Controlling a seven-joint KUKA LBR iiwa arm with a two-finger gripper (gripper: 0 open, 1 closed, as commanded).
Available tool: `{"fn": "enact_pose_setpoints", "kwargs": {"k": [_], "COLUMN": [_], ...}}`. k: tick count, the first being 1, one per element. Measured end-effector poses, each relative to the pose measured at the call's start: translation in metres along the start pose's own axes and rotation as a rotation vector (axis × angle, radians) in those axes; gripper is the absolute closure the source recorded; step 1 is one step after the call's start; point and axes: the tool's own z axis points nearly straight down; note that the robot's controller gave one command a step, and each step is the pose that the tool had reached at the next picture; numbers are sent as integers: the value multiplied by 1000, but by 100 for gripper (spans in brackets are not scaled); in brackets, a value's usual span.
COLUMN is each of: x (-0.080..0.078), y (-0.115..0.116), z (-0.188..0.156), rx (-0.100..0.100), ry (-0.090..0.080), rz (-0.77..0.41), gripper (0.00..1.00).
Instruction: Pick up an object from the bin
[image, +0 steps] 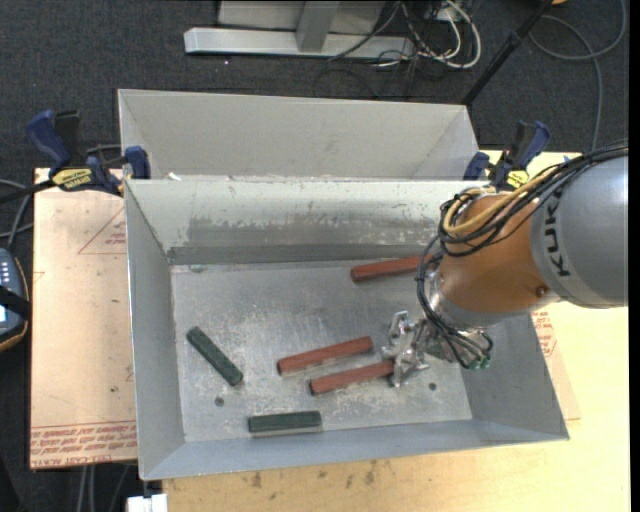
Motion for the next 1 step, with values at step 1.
{"fn": "enact_pose_setpoints", "kwargs": {"k": [1], "x": [0], "y": [0], "z": [0], "rx": [0], "ry": [0], "rz": [0], "gripper": [100]}}
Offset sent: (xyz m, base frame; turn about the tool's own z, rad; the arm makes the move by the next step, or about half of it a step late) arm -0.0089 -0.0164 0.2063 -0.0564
